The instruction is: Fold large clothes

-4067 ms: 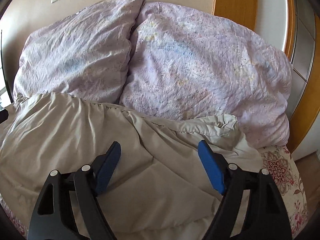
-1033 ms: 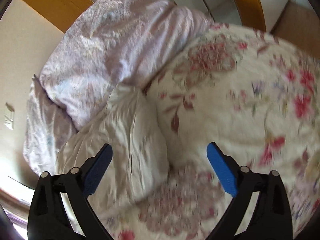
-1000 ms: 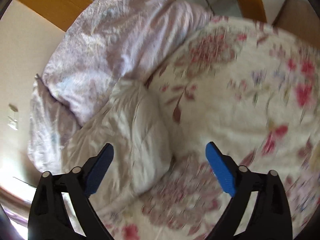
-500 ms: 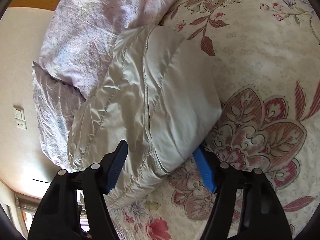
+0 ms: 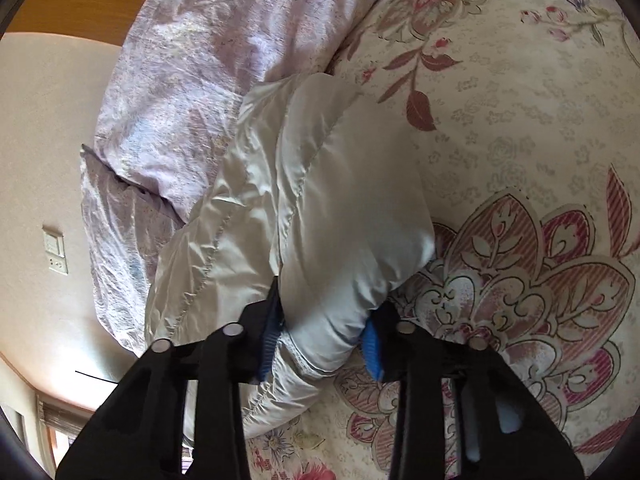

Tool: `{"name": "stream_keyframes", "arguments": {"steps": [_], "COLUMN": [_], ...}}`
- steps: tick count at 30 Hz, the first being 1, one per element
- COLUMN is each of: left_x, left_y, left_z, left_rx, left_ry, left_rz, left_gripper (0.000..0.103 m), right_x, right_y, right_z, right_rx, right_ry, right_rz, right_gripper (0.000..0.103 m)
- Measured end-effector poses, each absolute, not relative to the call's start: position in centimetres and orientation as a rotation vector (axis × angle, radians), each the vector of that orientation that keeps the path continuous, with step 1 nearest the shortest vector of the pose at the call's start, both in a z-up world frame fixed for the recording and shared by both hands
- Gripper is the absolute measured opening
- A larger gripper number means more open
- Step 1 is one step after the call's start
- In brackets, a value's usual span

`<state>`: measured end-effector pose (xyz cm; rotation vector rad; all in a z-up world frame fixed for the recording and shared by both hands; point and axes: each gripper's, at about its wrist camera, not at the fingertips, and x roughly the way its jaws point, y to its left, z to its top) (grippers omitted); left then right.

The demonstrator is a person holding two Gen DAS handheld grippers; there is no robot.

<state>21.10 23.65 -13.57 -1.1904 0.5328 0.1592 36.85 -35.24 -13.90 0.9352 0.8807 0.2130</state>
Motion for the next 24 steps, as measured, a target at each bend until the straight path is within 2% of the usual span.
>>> {"name": "stream_keyframes", "arguments": {"steps": [4, 10, 16, 24], "left_x": [20.7, 18.6, 12.1, 2.6], "left_y": [23.9, 25.0, 26.9, 27.6], "left_z": [-11.6, -9.5, -9.3, -11.8], "left_rx": [-1.152, -1.122, -1.130, -1.166], "left_ry": [0.515, 0.485, 0.481, 0.485], "left_rz": [0.127, 0.123, 0.135, 0.203], "left_gripper": [0.023, 0.023, 0.023, 0.024], "right_x": [36.4, 34.4, 29.5, 22.7], "right_y": [-34.9, -33.8, -31.9, -30.7], "right_z": [-12.0, -9.6, -8.5, -10.8], "right_rx": [0.903, 0.851, 0.729, 0.615], "right_ry": [0.842, 0.827, 0.867, 0.931], "right_rz": [0.250, 0.328, 0.450, 0.530], "right_gripper": [0.025, 0.023, 0.023, 0.023]}}
